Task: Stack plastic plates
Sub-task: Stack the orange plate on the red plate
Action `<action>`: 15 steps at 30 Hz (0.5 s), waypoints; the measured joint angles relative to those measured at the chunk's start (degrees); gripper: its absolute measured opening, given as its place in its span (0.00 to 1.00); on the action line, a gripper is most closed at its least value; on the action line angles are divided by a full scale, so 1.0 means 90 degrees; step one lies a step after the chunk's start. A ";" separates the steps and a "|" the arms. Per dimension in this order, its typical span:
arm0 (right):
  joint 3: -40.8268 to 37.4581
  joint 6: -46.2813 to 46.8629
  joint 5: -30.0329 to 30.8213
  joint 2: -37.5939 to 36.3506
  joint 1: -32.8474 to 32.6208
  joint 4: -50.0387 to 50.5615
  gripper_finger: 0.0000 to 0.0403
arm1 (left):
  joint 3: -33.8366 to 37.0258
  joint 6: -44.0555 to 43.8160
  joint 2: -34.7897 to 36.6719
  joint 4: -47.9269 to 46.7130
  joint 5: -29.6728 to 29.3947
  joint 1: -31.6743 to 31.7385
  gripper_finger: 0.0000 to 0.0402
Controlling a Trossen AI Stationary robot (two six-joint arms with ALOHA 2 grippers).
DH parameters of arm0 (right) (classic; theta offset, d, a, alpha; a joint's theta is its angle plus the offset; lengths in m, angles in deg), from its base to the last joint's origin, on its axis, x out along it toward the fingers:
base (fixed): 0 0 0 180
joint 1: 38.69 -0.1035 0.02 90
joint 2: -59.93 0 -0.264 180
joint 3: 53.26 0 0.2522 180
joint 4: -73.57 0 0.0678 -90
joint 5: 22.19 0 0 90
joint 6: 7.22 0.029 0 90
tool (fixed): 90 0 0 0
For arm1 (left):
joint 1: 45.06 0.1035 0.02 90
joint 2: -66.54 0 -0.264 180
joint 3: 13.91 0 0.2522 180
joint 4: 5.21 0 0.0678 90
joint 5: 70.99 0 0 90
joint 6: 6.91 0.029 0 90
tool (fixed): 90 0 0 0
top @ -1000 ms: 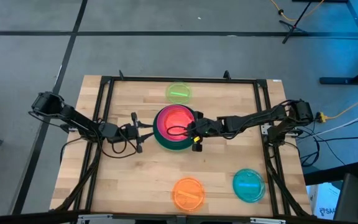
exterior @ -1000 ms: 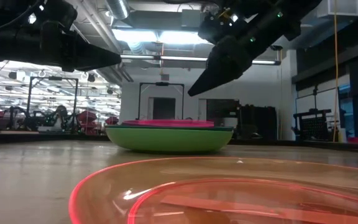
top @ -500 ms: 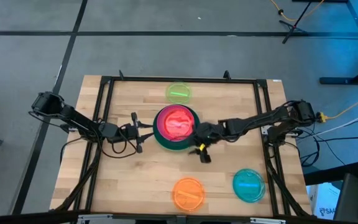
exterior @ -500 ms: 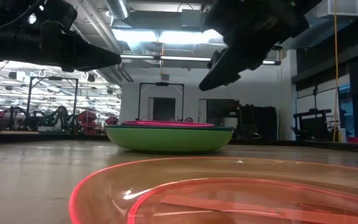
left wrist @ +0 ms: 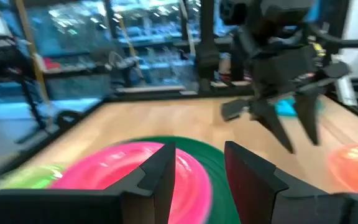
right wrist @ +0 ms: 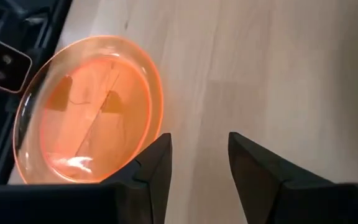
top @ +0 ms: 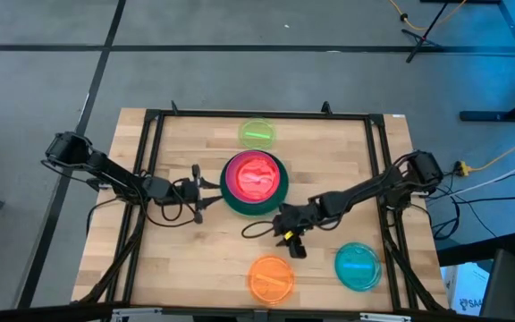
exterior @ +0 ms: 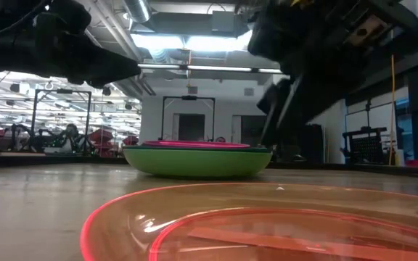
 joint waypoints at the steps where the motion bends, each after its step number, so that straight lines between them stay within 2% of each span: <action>1: 0.0001 0.0103 -0.0010 0.0066 -0.0050 -0.0022 0.37 | 0.0000 -0.0088 0.0000 -0.0083 0.0097 -0.0014 0.33; 8: 0.0000 0.1080 -0.0029 0.0557 -0.0375 -0.0621 0.37 | 0.0000 -0.0851 0.0000 -0.0635 0.0173 -0.0251 0.33; 15: 0.0000 0.2089 -0.0030 0.0890 -0.0598 -0.1001 0.37 | 0.0000 -0.0897 0.0000 -0.1003 0.0173 -0.0561 0.33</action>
